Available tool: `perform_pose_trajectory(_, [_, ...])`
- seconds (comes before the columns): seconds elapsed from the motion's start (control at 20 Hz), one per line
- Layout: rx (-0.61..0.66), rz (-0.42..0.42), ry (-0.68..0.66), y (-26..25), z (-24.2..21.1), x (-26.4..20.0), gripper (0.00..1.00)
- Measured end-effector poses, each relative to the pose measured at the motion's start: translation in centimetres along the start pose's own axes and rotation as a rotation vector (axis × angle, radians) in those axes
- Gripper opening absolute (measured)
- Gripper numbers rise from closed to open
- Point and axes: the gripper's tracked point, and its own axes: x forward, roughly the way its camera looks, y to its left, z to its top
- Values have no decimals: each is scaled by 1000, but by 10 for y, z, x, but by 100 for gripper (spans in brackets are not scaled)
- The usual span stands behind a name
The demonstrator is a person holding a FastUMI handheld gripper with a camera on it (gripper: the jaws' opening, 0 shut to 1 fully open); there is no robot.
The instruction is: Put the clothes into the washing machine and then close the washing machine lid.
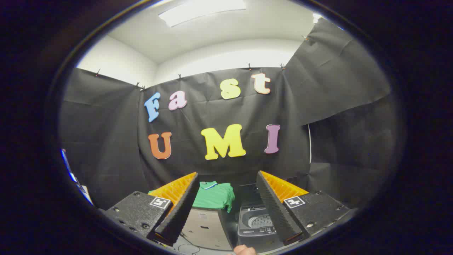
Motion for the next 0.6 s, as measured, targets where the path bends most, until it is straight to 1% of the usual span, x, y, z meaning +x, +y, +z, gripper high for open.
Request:
perform_pose_trajectory(0.25, [7, 41, 11, -5, -1, 1, 100])
perform_pose_trajectory(0.6, [27, 12, 1, -20, 3, -3, 100])
